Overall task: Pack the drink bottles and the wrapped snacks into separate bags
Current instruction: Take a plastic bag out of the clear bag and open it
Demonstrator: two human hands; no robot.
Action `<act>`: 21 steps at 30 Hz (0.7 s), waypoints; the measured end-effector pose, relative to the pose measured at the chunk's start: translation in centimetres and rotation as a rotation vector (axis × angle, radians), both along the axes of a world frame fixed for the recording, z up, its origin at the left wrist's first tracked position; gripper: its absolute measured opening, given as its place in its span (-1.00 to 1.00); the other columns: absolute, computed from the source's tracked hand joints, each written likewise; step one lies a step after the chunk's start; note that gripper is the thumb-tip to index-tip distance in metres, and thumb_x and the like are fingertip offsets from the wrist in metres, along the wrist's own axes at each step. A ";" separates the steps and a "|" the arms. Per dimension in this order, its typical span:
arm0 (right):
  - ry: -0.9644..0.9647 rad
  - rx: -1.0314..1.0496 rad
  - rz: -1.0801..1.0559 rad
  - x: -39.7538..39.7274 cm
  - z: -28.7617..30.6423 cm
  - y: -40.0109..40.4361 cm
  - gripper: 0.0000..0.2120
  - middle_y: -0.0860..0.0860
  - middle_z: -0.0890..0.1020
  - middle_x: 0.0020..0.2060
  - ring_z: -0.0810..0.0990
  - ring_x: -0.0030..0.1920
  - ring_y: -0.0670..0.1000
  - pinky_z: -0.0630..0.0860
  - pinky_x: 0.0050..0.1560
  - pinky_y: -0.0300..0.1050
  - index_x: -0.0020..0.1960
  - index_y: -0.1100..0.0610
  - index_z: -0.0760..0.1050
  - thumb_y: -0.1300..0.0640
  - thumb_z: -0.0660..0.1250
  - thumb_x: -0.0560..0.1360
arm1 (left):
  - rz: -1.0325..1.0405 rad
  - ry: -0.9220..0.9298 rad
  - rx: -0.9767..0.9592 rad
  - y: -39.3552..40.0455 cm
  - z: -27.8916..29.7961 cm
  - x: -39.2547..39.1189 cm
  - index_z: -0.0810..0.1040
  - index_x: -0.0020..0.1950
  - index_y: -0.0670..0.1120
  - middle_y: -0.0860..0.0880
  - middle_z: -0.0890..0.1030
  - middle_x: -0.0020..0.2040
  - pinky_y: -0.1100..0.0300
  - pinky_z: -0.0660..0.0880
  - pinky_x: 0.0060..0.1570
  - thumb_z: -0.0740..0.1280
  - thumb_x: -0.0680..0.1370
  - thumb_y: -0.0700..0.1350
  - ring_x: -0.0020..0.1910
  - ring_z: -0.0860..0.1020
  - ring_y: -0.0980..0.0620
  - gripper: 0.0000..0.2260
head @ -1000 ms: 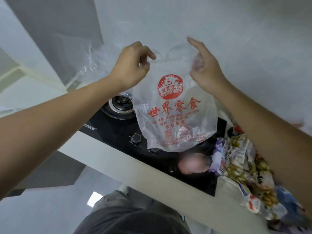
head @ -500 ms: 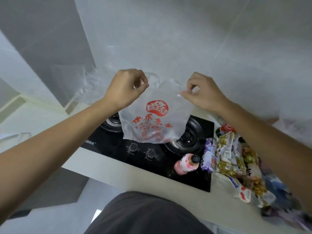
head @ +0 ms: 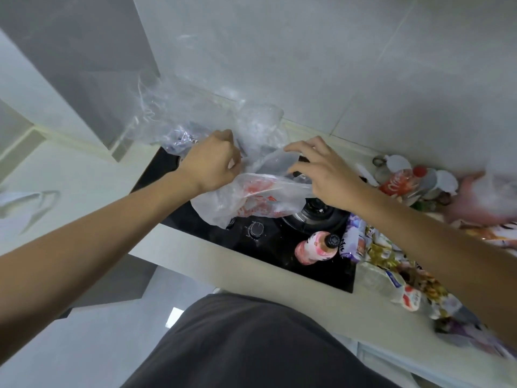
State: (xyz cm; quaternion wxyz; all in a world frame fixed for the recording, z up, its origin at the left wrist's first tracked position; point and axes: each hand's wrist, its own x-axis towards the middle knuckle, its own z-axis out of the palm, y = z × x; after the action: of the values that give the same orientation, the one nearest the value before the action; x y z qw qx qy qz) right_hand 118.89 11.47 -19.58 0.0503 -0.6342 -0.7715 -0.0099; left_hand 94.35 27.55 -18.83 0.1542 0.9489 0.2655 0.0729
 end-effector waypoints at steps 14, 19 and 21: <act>-0.206 -0.189 -0.179 -3.7 -6.0 -0.9 -0.44 0.21 0.31 0.55 0.09 0.62 0.26 -0.07 0.61 0.33 0.32 0.22 0.56 -0.20 0.13 0.62 | 0.007 0.124 -0.050 -4.1 -9.3 -1.0 0.70 0.10 -0.12 -0.07 0.50 0.25 -0.06 0.46 0.09 0.25 0.63 0.12 0.21 0.43 -0.10 -0.64; -0.001 -0.104 0.151 -5.3 -7.6 -0.7 -0.72 0.07 0.54 0.26 0.43 0.35 0.15 0.28 0.51 0.19 0.24 0.17 0.57 0.16 0.31 0.55 | 0.008 0.182 0.011 -4.7 -11.4 -0.6 0.63 0.24 -0.11 -0.12 0.37 0.44 -0.06 0.41 0.16 0.29 0.58 0.15 0.37 0.34 -0.16 -0.60; 0.079 -0.217 0.226 -5.5 -8.5 -0.7 -0.71 -0.02 0.57 0.22 0.44 0.29 0.08 0.41 0.34 0.15 0.29 0.11 0.56 0.11 0.26 0.60 | 0.028 0.218 0.017 -4.7 -12.0 -0.5 0.57 0.31 -0.11 -0.12 0.30 0.51 -0.08 0.40 0.23 0.33 0.56 0.17 0.44 0.29 -0.15 -0.54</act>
State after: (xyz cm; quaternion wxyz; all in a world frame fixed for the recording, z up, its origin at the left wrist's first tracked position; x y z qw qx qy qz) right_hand 113.36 10.79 -28.03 0.0125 -0.5447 -0.8320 0.1043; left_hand 93.89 22.86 -30.86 0.1154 0.9486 0.2934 -0.0262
